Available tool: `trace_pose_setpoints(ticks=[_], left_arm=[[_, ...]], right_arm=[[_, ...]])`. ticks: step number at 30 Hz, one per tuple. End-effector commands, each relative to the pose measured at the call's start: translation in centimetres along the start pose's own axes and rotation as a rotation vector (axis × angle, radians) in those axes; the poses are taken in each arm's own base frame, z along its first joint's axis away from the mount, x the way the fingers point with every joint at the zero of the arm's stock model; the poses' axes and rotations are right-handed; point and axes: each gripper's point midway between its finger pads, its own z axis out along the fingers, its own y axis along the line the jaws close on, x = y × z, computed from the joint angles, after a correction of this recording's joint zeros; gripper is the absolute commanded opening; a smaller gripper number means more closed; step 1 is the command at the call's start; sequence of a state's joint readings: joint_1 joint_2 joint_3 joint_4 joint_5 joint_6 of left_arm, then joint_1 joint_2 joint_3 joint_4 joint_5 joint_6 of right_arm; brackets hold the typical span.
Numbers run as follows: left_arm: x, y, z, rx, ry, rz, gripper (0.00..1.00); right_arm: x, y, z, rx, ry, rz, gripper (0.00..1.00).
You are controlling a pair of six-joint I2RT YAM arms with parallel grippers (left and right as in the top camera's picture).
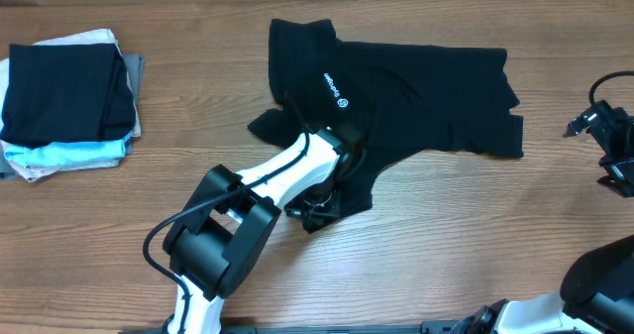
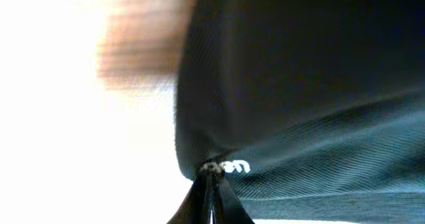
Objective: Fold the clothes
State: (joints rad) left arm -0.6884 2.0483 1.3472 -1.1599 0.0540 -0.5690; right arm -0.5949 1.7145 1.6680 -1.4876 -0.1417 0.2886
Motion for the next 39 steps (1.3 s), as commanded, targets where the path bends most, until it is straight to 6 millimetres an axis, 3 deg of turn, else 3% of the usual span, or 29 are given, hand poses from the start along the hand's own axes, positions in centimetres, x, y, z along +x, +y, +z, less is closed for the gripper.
trace_pose_setpoints(ticks=[1, 7, 14, 17, 21, 24, 27, 30, 35, 37, 39], left_arm=[[2.7, 1.3, 2.3, -0.049, 0.107, 0.022, 0.04], [5.0, 2.9, 4.4, -0.096, 0.177, -0.002, 0.04], [4.5, 4.1, 2.1, -0.133, 0.087, -0.036, 0.04], [3.3, 3.4, -1.0, -0.049, -0.044, -0.04, 0.04], [0.9, 1.9, -7.8, 0.1, -0.312, -0.034, 0.04], [0.0, 1.4, -12.7, 0.185, -0.466, -0.035, 0.1], [-0.1, 1.2, -16.2, 0.239, -0.558, -0.029, 0.1], [-0.2, 1.2, -18.2, 0.26, -0.611, -0.014, 0.09], [-1.7, 1.4, -19.6, 0.287, -0.671, -0.019, 0.06], [-2.3, 2.3, -19.8, 0.287, -0.681, -0.044, 0.04], [-3.0, 3.6, -19.7, 0.281, -0.675, -0.086, 0.04]], right_arm=[[-0.2, 0.2, -1.0, -0.014, -0.034, -0.001, 1.0], [-0.2, 0.2, -1.0, -0.014, -0.034, -0.001, 1.0], [-0.2, 0.2, -1.0, -0.014, -0.034, -0.001, 1.0], [-0.2, 0.2, -1.0, -0.014, -0.034, -0.001, 1.0], [-0.4, 0.3, -1.0, -0.016, -0.041, -0.003, 1.0], [-2.6, 1.1, -1.2, -0.046, -0.131, -0.021, 1.0], [-4.1, 1.7, -1.5, -0.068, -0.191, -0.032, 1.0], [-4.8, 2.0, -1.6, -0.08, -0.223, -0.037, 1.0], [-5.0, 2.7, -1.7, -0.119, -0.226, -0.039, 1.0], [-4.1, 4.0, -1.8, -0.201, -0.181, -0.035, 1.0], [-1.4, 3.9, -1.4, -0.212, -0.062, -0.014, 1.0]])
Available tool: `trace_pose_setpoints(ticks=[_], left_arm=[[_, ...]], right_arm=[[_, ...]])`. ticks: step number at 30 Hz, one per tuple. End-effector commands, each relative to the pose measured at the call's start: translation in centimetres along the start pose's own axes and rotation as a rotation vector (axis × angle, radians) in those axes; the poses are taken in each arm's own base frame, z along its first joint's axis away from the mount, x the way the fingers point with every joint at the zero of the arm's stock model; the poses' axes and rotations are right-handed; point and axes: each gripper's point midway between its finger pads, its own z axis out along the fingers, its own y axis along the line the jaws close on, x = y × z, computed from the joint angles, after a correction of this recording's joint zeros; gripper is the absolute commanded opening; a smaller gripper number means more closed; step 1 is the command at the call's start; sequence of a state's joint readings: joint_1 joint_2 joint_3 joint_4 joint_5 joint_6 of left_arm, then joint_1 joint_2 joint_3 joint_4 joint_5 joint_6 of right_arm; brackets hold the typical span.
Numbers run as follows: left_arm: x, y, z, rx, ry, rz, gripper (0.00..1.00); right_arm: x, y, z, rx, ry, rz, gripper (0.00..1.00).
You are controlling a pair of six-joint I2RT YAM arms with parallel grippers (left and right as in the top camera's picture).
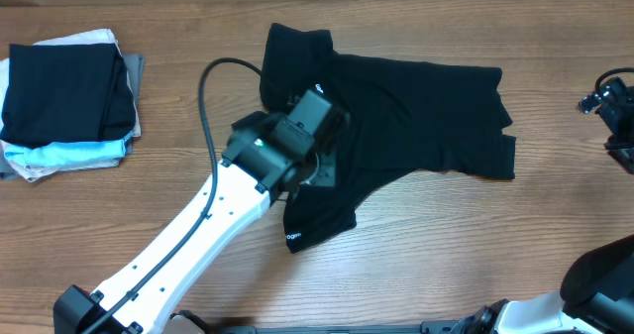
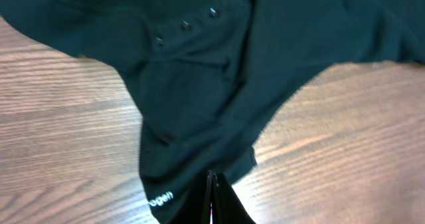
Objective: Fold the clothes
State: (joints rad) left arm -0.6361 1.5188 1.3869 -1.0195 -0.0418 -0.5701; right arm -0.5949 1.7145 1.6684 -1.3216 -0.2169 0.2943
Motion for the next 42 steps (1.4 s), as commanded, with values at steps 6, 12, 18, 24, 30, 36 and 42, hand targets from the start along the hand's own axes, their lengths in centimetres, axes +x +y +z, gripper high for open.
trace_pose_setpoints(ticks=[6, 12, 18, 24, 30, 36, 42], left_arm=[[-1.7, 5.5, 0.4, -0.098, 0.024, -0.071, 0.04], [-2.2, 6.8, 1.3, -0.118, 0.031, -0.076, 0.1], [-2.2, 7.0, 2.8, -0.132, 0.059, -0.074, 0.11], [-1.3, 7.3, 4.3, -0.153, 0.121, -0.071, 0.12], [-0.5, 7.6, 4.6, -0.169, 0.157, -0.071, 0.11], [-0.5, 7.6, 4.6, -0.171, 0.16, -0.071, 0.12], [-0.4, 7.6, 4.6, -0.172, 0.164, -0.071, 0.13]], right_arm=[[3.7, -0.2, -0.4, -0.008, 0.136, -0.007, 0.45], [5.7, -1.2, 4.2, -0.007, 0.199, -0.007, 0.13], [7.4, -0.2, 9.1, -0.059, 0.236, -0.113, 0.06], [7.4, 0.9, 11.8, -0.069, 0.232, -0.192, 0.35], [7.3, -0.3, 13.7, -0.012, 0.249, -0.164, 0.66], [8.4, -1.3, 15.4, 0.034, 0.292, -0.017, 0.62], [9.2, -2.1, 16.6, 0.059, 0.283, 0.086, 0.55]])
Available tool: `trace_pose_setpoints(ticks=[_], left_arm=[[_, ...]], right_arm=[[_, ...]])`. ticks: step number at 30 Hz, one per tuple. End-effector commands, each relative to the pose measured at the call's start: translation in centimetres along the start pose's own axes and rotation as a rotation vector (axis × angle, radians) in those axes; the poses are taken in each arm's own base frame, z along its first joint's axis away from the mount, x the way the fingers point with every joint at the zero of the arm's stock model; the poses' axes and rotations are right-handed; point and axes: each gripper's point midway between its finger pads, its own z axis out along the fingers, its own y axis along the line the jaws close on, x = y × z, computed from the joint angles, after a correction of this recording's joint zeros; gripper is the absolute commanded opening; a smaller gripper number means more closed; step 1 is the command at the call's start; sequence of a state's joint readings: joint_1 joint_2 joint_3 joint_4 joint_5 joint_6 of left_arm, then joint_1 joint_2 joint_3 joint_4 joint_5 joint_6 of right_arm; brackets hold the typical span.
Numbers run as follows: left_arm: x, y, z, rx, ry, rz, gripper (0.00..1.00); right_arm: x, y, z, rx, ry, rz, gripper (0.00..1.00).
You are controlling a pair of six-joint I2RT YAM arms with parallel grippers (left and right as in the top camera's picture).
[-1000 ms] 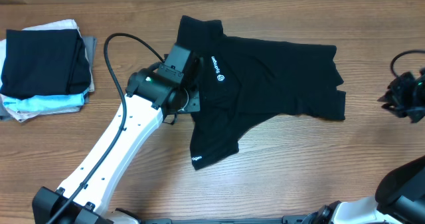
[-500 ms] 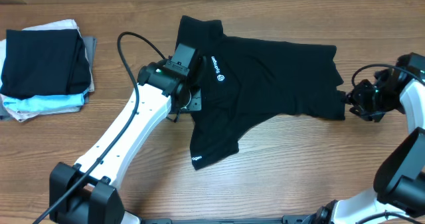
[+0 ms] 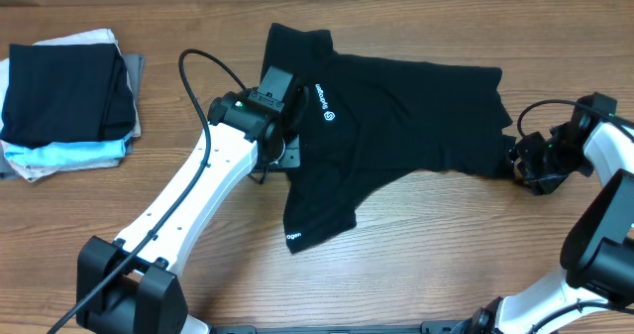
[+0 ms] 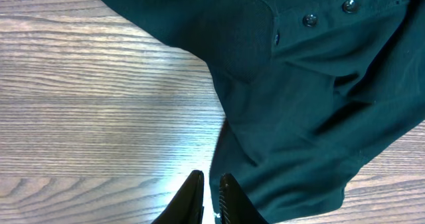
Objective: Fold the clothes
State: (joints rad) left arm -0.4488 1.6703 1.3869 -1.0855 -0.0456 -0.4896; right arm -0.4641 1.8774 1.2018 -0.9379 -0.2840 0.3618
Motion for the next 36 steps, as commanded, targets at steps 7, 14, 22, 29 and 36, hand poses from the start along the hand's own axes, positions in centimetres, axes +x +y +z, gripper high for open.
trace_pose_setpoints(ticks=[7, 14, 22, 29, 36], left_arm=[[0.1, 0.3, -0.1, -0.013, 0.009, 0.019, 0.13], [0.0, 0.3, -0.1, -0.011, 0.005, 0.018, 0.14], [0.0, 0.3, -0.1, -0.011, 0.007, 0.018, 0.16], [0.0, 0.3, -0.1, -0.011, 0.006, 0.018, 0.17], [0.1, 0.4, -0.1, -0.013, 0.011, 0.018, 0.19]], right_arm=[[-0.1, -0.8, 1.8, 0.006, -0.034, 0.099, 0.52], [-0.2, -0.9, 2.5, -0.006, -0.047, 0.122, 0.04], [-0.4, 3.3, -0.4, -0.158, 0.016, 0.107, 0.04], [-1.3, 9.6, -5.4, -0.229, -0.023, -0.009, 0.04], [-3.0, 15.0, -6.1, -0.232, -0.199, -0.11, 0.04]])
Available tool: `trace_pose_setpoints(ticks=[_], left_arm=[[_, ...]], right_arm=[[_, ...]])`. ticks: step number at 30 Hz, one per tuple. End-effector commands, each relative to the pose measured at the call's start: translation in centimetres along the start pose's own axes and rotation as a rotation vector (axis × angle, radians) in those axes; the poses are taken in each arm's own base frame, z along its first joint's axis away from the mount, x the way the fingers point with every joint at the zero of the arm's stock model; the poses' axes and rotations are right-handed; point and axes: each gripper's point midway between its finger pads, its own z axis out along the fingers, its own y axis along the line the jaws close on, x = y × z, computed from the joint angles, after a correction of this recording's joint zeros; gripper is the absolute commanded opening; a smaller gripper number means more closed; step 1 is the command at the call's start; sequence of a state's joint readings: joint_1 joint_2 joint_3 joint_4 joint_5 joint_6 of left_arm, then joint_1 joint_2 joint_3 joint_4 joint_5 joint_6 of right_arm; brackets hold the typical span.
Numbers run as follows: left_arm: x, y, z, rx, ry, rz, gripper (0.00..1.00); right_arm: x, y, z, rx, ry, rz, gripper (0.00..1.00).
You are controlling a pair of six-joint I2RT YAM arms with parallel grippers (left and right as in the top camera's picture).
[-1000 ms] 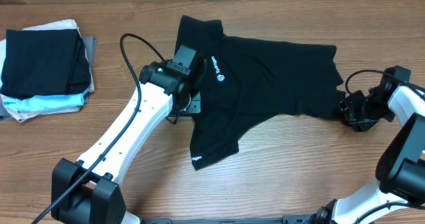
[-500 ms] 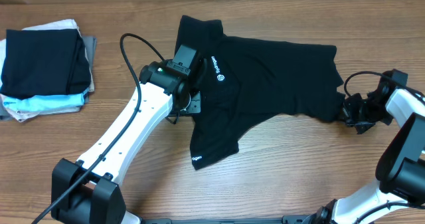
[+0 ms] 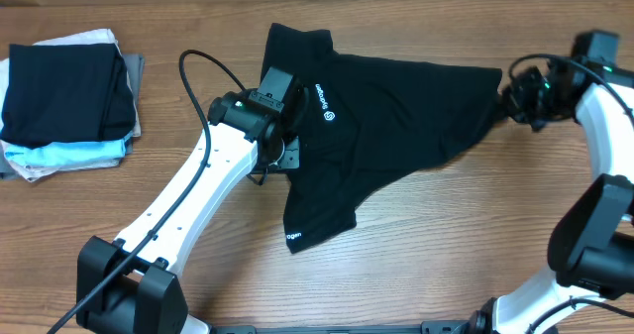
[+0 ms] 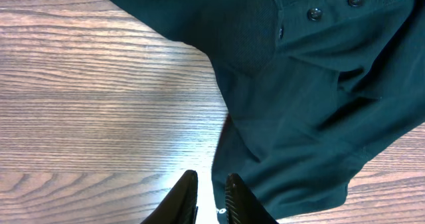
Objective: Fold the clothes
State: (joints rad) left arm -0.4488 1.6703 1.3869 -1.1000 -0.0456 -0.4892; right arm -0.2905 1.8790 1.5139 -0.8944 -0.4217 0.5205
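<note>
A black polo shirt (image 3: 396, 106) lies spread across the table, collar to the left and one sleeve (image 3: 317, 220) pointing to the front. My left gripper (image 3: 283, 159) stands at the shirt's left edge. In the left wrist view the left gripper (image 4: 211, 199) is open by a narrow gap over bare wood, with the shirt (image 4: 312, 104) and its buttons (image 4: 313, 14) just to the right. My right gripper (image 3: 513, 94) is at the shirt's far right end, shut on the hem, and the cloth is drawn up toward it.
A stack of folded clothes (image 3: 64, 101), black on top of light blue and white, sits at the far left. The wooden table (image 3: 475, 245) runs bare in front of the shirt. The left arm's cable (image 3: 198, 71) arcs over the table left of the shirt.
My right gripper has moved from the shirt's lower right hem to the back right, and the hem corner has come up with it. The left gripper stays put, its gap slightly wider.
First my left gripper was shut on cloth at the shirt's front, with the right gripper off to the right. Then the left held cloth over the shirt's left middle. Later it stood slightly open at the left edge while the right reached the hem, which is now lifted.
</note>
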Motion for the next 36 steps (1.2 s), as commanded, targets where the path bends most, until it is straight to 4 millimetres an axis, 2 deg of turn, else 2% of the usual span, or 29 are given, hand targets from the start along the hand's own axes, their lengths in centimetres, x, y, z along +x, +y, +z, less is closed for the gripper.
trace_pose_setpoints(ticks=[1, 4, 10, 12, 15, 17, 19, 20, 21, 22, 24, 25, 27, 29, 31, 33, 36], left_arm=[[-0.1, 0.2, -0.1, -0.008, 0.002, 0.017, 0.19], [0.2, 0.4, -0.1, -0.016, 0.017, 0.018, 0.19], [0.3, 0.5, -0.1, -0.018, 0.02, 0.018, 0.2], [0.3, 0.5, -0.1, -0.018, 0.019, 0.018, 0.2], [0.3, 0.5, -0.1, -0.017, 0.019, 0.018, 0.2], [0.3, 0.5, -0.1, -0.018, 0.019, 0.018, 0.2], [0.3, 0.5, -0.1, -0.018, 0.019, 0.018, 0.21], [0.3, 0.5, -0.1, -0.018, 0.019, 0.018, 0.23], [0.3, 0.5, -0.1, -0.018, 0.019, 0.018, 0.24], [0.3, 0.5, -0.1, -0.018, 0.019, 0.018, 0.26], [0.2, 0.4, -0.1, -0.016, 0.015, 0.018, 0.27], [0.1, 0.4, -0.1, -0.015, 0.013, 0.018, 0.28], [0.0, 0.3, -0.1, -0.012, 0.006, 0.017, 0.3], [-0.1, 0.3, -0.1, -0.009, 0.003, 0.017, 0.31], [-0.1, 0.3, -0.1, -0.009, 0.002, 0.017, 0.32], [-0.1, 0.3, -0.1, -0.009, 0.002, 0.017, 0.33], [-0.1, 0.3, -0.1, -0.009, 0.002, 0.017, 0.35]], right_arm=[[-0.7, 0.3, 1.0, 0.081, -0.077, 0.006, 0.04], [-1.2, 0.4, 3.0, 0.15, -0.134, -0.026, 0.04], [-0.7, 3.3, 8.4, 0.102, -0.149, -0.127, 0.04], [-0.6, 4.1, 9.6, 0.084, -0.156, -0.16, 0.04], [-0.9, 5.2, 10.2, 0.056, -0.178, -0.22, 0.15], [-1.5, 6.1, 9.4, 0.03, -0.2, -0.264, 0.27], [-2.5, 7.4, 7.5, -0.007, -0.228, -0.323, 0.4], [-3.0, 7.9, 6.3, -0.021, -0.243, -0.352, 0.49], [-3.6, 8.2, 4.7, -0.026, -0.266, -0.378, 0.66], [-4.0, 8.3, 3.3, -0.023, -0.281, -0.394, 0.76], [-4.7, 7.8, 0.4, -0.007, -0.304, -0.429, 0.82], [-4.8, 7.2, -0.6, 0.01, -0.304, -0.451, 0.83], [-4.9, 5.4, -2.4, 0.059, -0.291, -0.533, 0.75], [-4.8, 3.5, -2.8, 0.107, -0.248, -0.624, 0.71], [-4.1, 1.9, -2.4, 0.113, -0.18, -0.721, 0.64], [-3.0, 1.2, -1.6, 0.049, -0.105, -0.811, 0.56], [-1.4, 0.7, 0.1, -0.039, -0.014, -0.916, 0.55]])
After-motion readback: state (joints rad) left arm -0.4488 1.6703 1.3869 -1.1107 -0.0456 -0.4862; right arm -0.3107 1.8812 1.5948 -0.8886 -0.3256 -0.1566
